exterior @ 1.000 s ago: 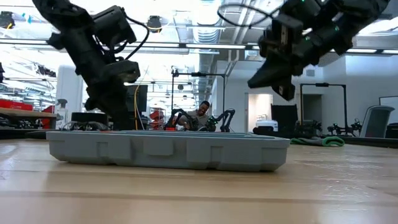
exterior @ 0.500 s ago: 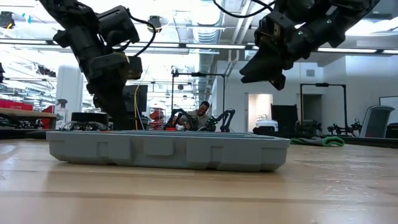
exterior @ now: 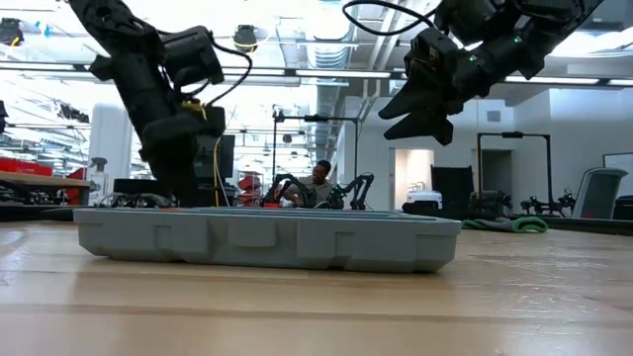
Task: Prefit tool cases
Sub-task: Put the orange hex key set into the gray prefit tool case
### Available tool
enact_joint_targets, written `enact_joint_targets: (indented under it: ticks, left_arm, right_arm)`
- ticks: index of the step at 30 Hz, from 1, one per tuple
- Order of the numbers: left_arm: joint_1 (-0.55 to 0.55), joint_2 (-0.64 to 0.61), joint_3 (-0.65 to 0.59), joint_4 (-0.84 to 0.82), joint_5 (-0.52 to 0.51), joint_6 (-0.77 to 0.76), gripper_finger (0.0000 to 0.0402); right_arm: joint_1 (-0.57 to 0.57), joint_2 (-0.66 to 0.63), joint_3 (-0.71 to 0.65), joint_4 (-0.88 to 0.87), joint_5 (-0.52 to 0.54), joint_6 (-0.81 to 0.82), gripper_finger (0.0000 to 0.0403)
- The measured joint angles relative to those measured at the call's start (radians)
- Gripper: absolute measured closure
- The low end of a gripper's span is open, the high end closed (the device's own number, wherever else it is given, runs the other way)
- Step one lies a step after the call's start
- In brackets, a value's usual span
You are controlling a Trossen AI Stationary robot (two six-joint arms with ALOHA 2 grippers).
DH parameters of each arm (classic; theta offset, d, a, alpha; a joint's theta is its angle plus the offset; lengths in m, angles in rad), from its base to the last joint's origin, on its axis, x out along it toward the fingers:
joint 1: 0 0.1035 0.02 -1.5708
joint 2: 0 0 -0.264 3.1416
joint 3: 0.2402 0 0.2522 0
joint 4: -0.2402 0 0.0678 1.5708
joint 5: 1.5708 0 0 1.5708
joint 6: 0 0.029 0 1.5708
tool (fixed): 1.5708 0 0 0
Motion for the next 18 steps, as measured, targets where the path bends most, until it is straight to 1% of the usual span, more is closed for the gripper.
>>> enact_joint_targets:
  ticks: [3,8,14,18]
  left_arm:
    - [-0.017,0.063,0.000,0.017,-0.003,0.057,0.0157]
    - [-0.018,0.127,0.005,0.042,0.010,0.066,0.0157]
    - [-0.020,0.133,0.004,0.049,-0.020,0.045,0.0159]
    - [-0.020,0.135,0.003,0.050,-0.025,0.037,0.0178]
  right_arm:
    - [-0.005,0.000,0.000,-0.001,0.000,-0.002,0.0194]
    - [-0.008,0.000,0.000,-0.008,0.000,-0.001,0.0194]
    - [-0.008,0.000,0.000,-0.040,0.000,0.002,0.0195]
    - [-0.008,0.000,0.000,-0.042,0.007,0.002,0.0195]
